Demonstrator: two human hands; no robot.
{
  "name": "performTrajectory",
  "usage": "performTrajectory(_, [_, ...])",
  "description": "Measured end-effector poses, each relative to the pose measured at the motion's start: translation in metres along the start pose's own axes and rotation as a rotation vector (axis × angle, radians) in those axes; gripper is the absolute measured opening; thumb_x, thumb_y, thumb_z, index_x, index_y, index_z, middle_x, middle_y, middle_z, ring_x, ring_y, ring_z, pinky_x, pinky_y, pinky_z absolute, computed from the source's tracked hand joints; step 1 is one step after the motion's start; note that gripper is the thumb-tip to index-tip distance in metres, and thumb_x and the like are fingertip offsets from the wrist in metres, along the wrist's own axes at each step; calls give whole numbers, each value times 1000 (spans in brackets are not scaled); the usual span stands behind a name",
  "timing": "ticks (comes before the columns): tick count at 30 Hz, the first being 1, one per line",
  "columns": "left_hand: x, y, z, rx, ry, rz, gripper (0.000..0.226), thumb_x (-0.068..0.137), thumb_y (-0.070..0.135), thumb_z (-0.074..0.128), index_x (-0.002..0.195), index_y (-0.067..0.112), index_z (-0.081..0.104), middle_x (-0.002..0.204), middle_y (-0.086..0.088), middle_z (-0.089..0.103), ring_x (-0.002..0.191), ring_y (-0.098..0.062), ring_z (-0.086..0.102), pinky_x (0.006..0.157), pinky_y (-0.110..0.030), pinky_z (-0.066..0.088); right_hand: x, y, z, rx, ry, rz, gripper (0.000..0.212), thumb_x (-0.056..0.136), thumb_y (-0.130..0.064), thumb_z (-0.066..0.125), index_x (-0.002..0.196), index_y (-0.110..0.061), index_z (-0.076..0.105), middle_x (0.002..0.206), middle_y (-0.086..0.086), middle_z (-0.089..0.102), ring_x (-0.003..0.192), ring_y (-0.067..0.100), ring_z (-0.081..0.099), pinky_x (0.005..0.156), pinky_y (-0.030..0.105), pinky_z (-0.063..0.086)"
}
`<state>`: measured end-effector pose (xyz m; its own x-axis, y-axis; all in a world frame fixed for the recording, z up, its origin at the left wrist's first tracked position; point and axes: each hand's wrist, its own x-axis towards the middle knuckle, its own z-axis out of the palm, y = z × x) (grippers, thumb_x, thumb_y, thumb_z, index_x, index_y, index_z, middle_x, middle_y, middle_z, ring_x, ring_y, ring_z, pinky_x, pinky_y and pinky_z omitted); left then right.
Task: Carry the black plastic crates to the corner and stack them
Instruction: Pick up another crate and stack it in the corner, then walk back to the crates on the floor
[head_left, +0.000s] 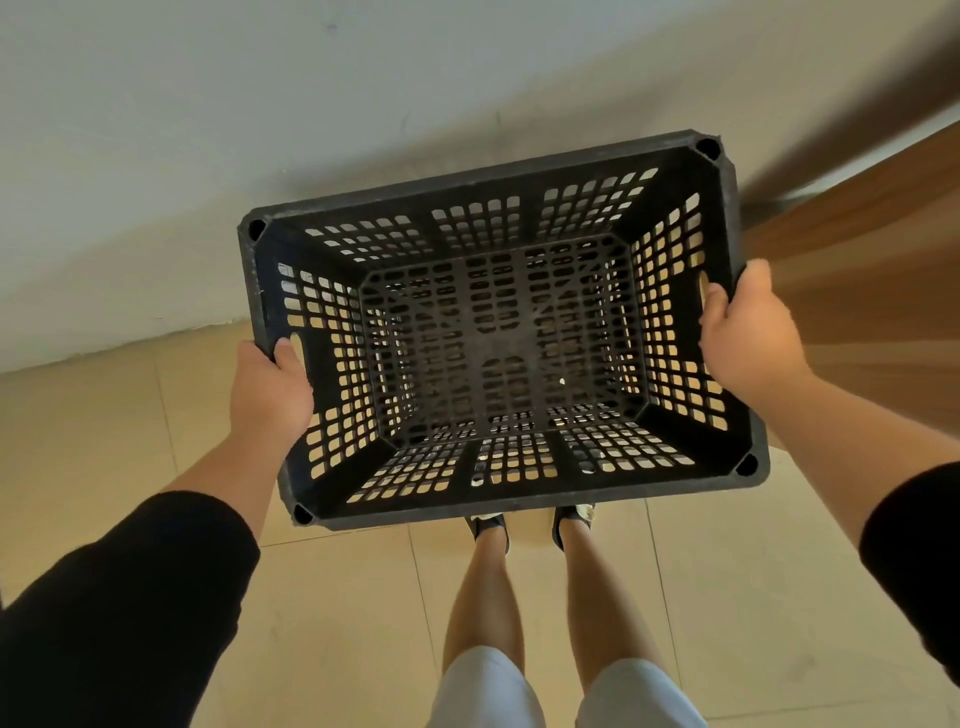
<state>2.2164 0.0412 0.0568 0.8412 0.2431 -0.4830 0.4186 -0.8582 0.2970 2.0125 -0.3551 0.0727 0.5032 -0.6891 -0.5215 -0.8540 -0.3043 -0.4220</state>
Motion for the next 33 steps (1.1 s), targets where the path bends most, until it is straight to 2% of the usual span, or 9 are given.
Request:
performTrajectory(3, [-1,10,-11,91,-105,-76,39,115,37,38,142,10,37,116,-16,59,97,-33,62,80,-47,50,0,-13,-8,-90,-99,68,19,114,-27,39,125,-14,33,91,12,62,83,33,69,61,38,51])
performTrajectory(6, [-11,24,-21,157,-163,-130,57,109,33,55,155,11,30,141,-19,52,120,-41,59,94,-53,52,-5,-28,-25,-150,-262,218,41,113,-27,43,145,-8,27,116,17,57,111,38,65,93,51,56])
performTrajectory(9, [-37,35,-30,326,-157,-1,78,101,28,65,164,13,22,158,-20,36,139,-46,45,108,-58,47,-26,-38,-36,-261,-261,259,58,108,-30,51,155,-9,24,143,23,50,129,44,54,105,57,51])
performTrajectory(12, [-85,49,-41,480,-248,149,88,100,31,64,169,20,10,169,-15,21,148,-42,31,118,-59,37,-67,-55,-37,-351,-275,190,72,104,-31,53,162,-11,15,159,24,34,143,46,38,114,58,40])
performTrajectory(16, [-152,70,-51,525,-474,358,77,103,37,58,169,23,19,172,-10,18,152,-38,30,122,-53,34,-127,-86,-47,-279,-367,118,69,105,-34,50,162,-15,17,165,20,26,147,47,32,117,59,37])
performTrajectory(19, [-194,84,-67,567,-564,509,72,106,37,54,168,23,22,171,-6,18,149,-34,35,119,-49,38,-171,-94,-67,-221,-396,120,64,105,-34,48,162,-19,21,164,16,30,146,46,34,116,59,38])
performTrajectory(24, [-245,99,-98,725,-594,754,67,108,36,50,167,23,23,172,-4,16,149,-31,33,117,-51,40,-249,-78,-102,-122,-284,176,53,103,-27,47,154,-24,33,151,12,45,136,39,44,108,54,47])
performTrajectory(28, [-281,111,-127,816,-577,990,68,109,36,48,168,23,17,173,-3,15,151,-29,30,115,-52,41,-315,-65,-119,-19,-118,252,56,107,-24,44,161,-25,27,155,11,45,140,37,44,111,52,45])
performTrajectory(33, [-323,117,-156,929,-537,1229,68,109,36,47,169,21,18,173,-5,18,152,-31,31,117,-52,39,-389,-54,-118,126,-6,364,64,107,-36,45,166,-25,20,161,13,41,144,42,41,113,53,43])
